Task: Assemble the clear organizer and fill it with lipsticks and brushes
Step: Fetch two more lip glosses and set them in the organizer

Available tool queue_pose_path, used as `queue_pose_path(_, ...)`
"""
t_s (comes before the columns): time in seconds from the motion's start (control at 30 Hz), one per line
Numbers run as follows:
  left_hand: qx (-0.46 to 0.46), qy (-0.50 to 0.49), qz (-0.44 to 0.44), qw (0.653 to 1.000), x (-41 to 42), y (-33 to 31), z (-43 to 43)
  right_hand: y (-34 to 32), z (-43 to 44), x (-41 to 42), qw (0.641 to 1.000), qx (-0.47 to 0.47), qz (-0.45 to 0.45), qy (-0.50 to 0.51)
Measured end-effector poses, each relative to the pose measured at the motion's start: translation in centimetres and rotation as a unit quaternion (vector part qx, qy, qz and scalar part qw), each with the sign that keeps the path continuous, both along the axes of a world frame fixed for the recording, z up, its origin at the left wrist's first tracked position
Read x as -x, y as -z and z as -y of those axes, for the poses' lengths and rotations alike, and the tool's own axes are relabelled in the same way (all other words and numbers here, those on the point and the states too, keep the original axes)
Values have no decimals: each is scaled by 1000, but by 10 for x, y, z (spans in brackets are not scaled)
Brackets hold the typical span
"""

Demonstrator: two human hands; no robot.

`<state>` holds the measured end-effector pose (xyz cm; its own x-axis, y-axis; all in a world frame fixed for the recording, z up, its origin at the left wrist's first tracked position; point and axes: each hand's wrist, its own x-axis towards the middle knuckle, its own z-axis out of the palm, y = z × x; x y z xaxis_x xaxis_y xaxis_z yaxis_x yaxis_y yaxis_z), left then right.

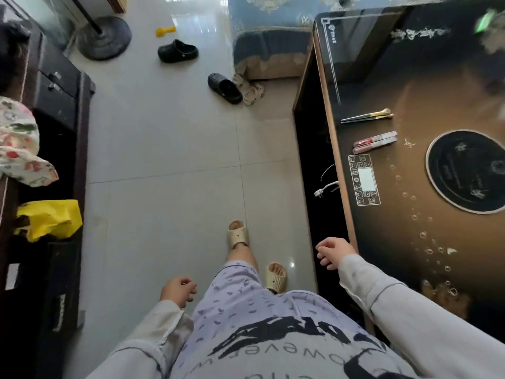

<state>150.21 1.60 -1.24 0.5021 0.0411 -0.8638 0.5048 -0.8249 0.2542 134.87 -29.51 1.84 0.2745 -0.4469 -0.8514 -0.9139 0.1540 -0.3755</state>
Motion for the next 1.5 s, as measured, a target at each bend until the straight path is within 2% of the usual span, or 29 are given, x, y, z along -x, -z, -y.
queue_pose_path(0.27, 31, 168, 4, 985, -157, -5, 133, 11, 29, -38, 986, 3, -35, 164)
queue_pose_path(0.53, 94, 331, 39, 938, -263, -35, 289, 15, 23, -50, 936, -9, -91, 339)
queue_pose_path(0.67, 113, 371, 19, 922, -269, -34, 340, 19, 19, -65, 917, -27, -107, 383)
queue_pose_path(0.8, 75, 430, -7, 900, -265, -24, 364, 23, 40, -85, 895, -52, -76, 437)
queue_pose_path(1.1, -56, 589, -25, 806, -271, -1, 410, 13, 144, -99, 844, -21, -10, 536)
queue_pose_path(1.33, -11, 627, -3, 779, -253, -4, 506, 11, 175, -95, 833, -35, -22, 551)
queue_pose_path(1.5, 0, 694, -18, 720, -218, -6, 574, 17, 179, -97, 815, -51, -37, 576)
